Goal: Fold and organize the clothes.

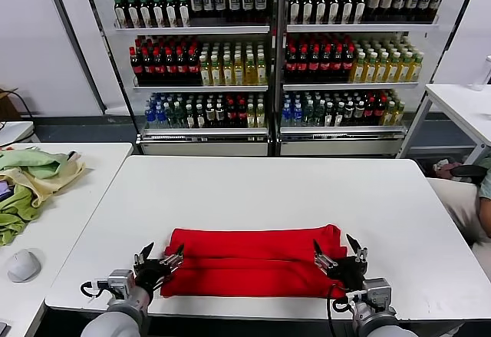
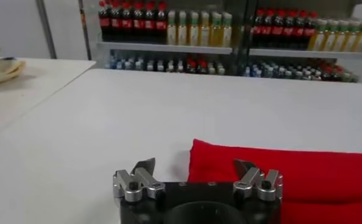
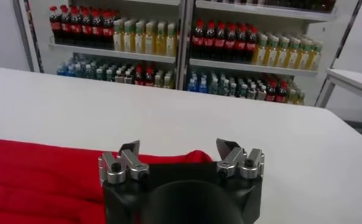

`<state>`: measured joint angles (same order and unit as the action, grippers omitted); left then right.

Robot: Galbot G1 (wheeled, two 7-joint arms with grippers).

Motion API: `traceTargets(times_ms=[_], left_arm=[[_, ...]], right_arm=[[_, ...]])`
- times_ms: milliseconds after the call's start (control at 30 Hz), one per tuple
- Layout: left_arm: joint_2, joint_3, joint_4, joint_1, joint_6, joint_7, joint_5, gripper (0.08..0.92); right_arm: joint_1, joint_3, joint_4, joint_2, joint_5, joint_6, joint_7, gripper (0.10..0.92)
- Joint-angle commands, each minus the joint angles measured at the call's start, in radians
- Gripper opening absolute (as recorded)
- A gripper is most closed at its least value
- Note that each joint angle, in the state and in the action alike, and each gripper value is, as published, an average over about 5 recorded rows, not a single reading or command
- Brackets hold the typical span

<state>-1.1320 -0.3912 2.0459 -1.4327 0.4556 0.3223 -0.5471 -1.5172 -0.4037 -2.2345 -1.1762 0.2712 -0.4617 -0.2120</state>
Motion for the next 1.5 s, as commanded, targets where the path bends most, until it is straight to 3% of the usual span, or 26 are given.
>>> traceTargets(times_ms=[33, 200, 933, 1033, 1200, 1367, 1500], left_arm=[[-0.066, 0.076, -0.037, 0.006, -0.010, 0.107, 0.056, 0.823], [-0.063, 0.075, -0.040, -0.005, -0.019, 0.105, 0.031, 0.757], [-0.092, 0.098, -0.006, 0.009, -0.048, 0.068, 0.163, 0.135], [-0.070, 0.058, 0.040, 0.011, -0.031, 0.081, 0.272, 0.112], [0.040, -0.110, 0.086, -0.018, 0.038, 0.135, 0.373, 0.111], [0.165, -0.361, 0.007, -0.071, 0.051, 0.148, 0.301, 0.111], [0.209, -0.471, -0.009, -0.073, 0.095, 0.145, 0.246, 0.111]], right_arm=[[0.001, 0.009, -0.002, -0.002, -0.017, 0.004, 0.000, 0.823], [-0.001, 0.011, 0.004, -0.003, -0.021, 0.004, 0.000, 0.823], [-0.005, 0.011, 0.010, -0.010, -0.030, 0.014, -0.001, 0.823], [0.001, 0.012, 0.007, -0.006, -0.030, 0.014, -0.001, 0.823], [0.011, 0.006, 0.000, 0.002, -0.029, 0.014, -0.001, 0.823], [0.029, 0.006, 0.003, 0.005, -0.028, 0.014, -0.001, 0.823], [0.039, 0.004, 0.006, 0.006, -0.027, 0.013, 0.000, 0.823]])
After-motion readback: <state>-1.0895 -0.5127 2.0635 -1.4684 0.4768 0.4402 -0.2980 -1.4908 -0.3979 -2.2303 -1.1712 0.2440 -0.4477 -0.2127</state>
